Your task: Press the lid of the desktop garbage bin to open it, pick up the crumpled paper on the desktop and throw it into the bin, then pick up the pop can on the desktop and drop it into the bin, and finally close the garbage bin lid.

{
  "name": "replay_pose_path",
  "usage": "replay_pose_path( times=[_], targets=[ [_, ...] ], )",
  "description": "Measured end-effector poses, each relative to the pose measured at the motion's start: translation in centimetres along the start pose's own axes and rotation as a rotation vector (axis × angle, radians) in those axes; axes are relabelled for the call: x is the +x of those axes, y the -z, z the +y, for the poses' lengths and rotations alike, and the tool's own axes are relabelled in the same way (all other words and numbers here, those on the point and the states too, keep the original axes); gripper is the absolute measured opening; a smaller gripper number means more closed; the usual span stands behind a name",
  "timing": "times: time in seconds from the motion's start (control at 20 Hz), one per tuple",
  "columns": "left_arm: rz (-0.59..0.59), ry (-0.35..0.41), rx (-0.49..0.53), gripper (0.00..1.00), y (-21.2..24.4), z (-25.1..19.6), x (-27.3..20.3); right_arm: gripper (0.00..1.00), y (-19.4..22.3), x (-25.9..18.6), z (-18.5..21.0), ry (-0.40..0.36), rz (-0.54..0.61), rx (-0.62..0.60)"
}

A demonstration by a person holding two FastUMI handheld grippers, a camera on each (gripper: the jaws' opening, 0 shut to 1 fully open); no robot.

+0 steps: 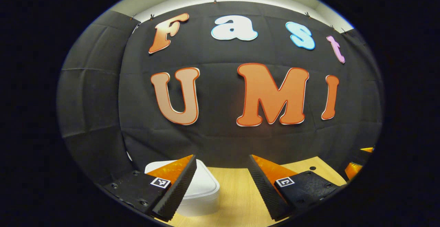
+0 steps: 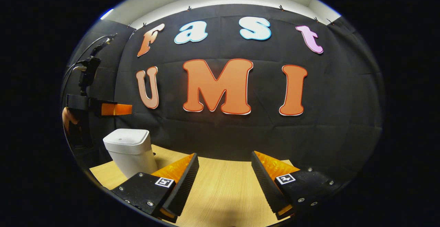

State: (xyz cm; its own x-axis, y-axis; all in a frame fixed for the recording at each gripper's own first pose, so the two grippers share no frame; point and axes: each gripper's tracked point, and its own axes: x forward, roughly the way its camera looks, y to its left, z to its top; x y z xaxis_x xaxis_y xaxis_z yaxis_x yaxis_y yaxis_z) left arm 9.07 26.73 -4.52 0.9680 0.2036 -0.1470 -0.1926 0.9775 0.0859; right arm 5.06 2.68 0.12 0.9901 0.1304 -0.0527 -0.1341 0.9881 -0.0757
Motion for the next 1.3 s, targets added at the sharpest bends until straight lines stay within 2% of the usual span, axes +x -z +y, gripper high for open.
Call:
replay_pose_path(
  times=[0.35,0.4,0.45,0.6,0.65,0.7,0.75,0.85,1.25,1.3],
  targets=[
    [-0.118,0.054,-0.011,0.95,-1.2,-2.7,-1.1,0.92,-0.9,-0.3,-0.8,0.03,-0.024,-0.002],
    [-0.119,0.058,0.001,0.99,-0.7,-3.7,-1.4,0.92,-0.8,-0.3,-1.0,0.033,-0.022,-0.001],
    [-0.127,0.061,0.012,0.95,-0.5,-4.4,-1.7,0.92,-0.8,-0.2,-1.2,0.036,-0.02,0.002],
    [-0.133,0.083,0.022,0.94,0.6,-6.7,-3.3,0.92,-0.9,-0.4,-1.8,0.047,-0.03,0.011],
    [-0.124,0.091,0.023,0.99,1.1,-7.4,-3.6,0.92,-0.9,-0.4,-1.9,0.049,-0.03,0.014],
    [-0.111,0.09,0.025,0.99,1.9,-8.0,-3.8,0.92,-0.7,-0.4,-2.2,0.054,-0.03,0.018],
    [-0.104,0.103,0.027,0.95,2.4,-8.8,-4.1,0.92,-0.7,-0.4,-2.3,0.055,-0.029,0.022],
    [-0.096,0.118,0.03,0.95,3.1,-10.2,-4.7,0.92,-0.4,-0.5,-2.4,0.056,-0.025,0.031],
    [-0.116,0.139,0.051,0.95,3.6,-12.6,-6.3,0.92,-0.3,-1.0,-2.5,0.048,-0.024,0.031],
    [-0.117,0.141,0.048,0.99,3.8,-12.8,-6.5,0.92,-0.2,-1.2,-2.4,0.045,-0.023,0.031]
  ],
)
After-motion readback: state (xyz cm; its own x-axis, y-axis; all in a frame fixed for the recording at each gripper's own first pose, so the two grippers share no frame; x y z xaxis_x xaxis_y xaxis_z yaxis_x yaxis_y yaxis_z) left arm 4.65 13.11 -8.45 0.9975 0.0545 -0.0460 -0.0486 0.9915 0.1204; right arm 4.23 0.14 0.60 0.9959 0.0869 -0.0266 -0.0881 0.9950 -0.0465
